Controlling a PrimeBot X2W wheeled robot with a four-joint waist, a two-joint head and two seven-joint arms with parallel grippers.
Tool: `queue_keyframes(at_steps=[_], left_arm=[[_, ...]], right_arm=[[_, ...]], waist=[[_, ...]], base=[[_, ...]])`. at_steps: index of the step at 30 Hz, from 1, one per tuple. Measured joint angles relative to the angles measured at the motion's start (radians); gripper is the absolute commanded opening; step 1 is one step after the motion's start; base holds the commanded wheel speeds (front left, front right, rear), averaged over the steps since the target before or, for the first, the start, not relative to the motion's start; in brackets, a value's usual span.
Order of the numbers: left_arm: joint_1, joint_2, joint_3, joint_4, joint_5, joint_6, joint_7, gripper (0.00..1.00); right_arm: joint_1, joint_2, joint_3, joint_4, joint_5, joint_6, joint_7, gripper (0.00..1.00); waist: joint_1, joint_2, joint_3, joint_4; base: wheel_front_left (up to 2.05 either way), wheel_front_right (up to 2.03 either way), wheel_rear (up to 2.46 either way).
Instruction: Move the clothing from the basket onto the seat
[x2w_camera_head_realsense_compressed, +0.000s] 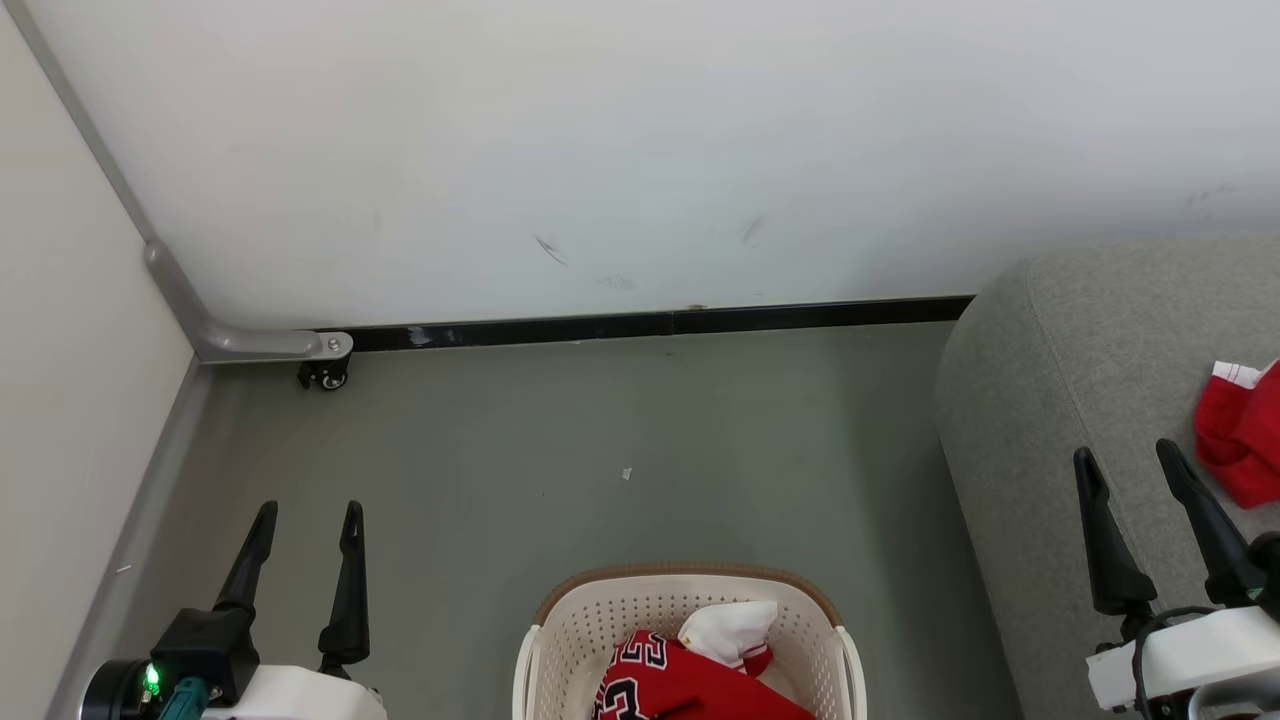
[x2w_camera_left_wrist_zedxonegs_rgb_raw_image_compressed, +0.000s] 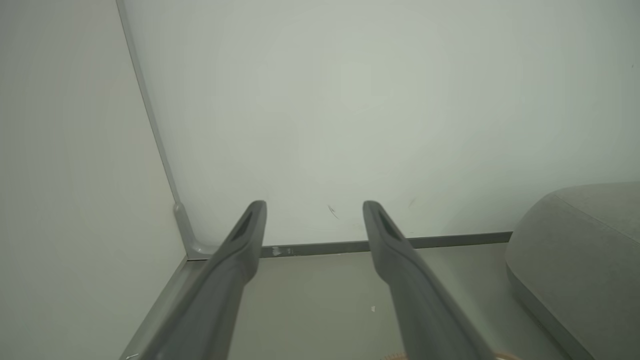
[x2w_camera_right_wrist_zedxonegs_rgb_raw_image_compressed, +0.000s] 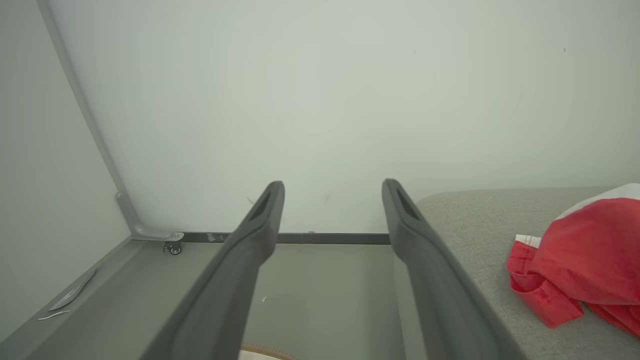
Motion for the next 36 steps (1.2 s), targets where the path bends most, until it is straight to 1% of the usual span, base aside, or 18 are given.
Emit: queue_keyframes(at_steps=[8,13,17,23,30,35,36], left_arm=[[0.000,0.000,0.000,-0.018,0.002,-0.008,0.000,1.00],[-0.004,0.002,-0.021,-0.020,0.013,-0.018,0.000,1.00],[-0.020,0.005,-0.048,-0.013,0.025,-0.043,0.000,1.00],[-0.087,0.005,-0.098,0.011,0.051,-0.072,0.005,1.00],[-0.149,-0.003,-0.175,0.074,0.078,-0.121,0.032,1.00],[-0.198,-0.014,-0.227,0.121,0.115,-0.146,0.050,1.00],[-0.216,-0.018,-0.247,0.143,0.128,-0.161,0.060,1.00]], right_arm=[[0.000,0.004,0.002,-0.030,-0.004,0.000,0.003,1.00],[-0.002,0.005,0.008,-0.042,-0.005,0.000,0.007,1.00],[-0.004,0.004,0.019,-0.058,-0.005,0.000,0.011,1.00],[-0.006,-0.004,0.035,-0.076,-0.005,0.000,0.016,1.00],[-0.008,-0.009,0.026,-0.103,-0.012,0.000,0.020,1.00],[-0.010,-0.007,0.011,-0.123,-0.014,0.000,0.021,1.00],[-0.011,-0.006,0.006,-0.128,-0.014,0.000,0.020,1.00]], waist=[[0.0000,0.0000,0.024,-0.002],[0.0000,0.0000,0.043,-0.004],[0.0000,0.0000,0.062,-0.007],[0.0000,0.0000,0.095,-0.015],[0.0000,0.0000,0.143,-0.033],[0.0000,0.0000,0.183,-0.050],[0.0000,0.0000,0.200,-0.059]], base=[[0.00,0.00,0.00],[0.00,0.00,0.00],[0.00,0.00,0.00],[0.00,0.00,0.00],[0.00,0.00,0.00],[0.00,0.00,0.00],[0.00,0.00,0.00]])
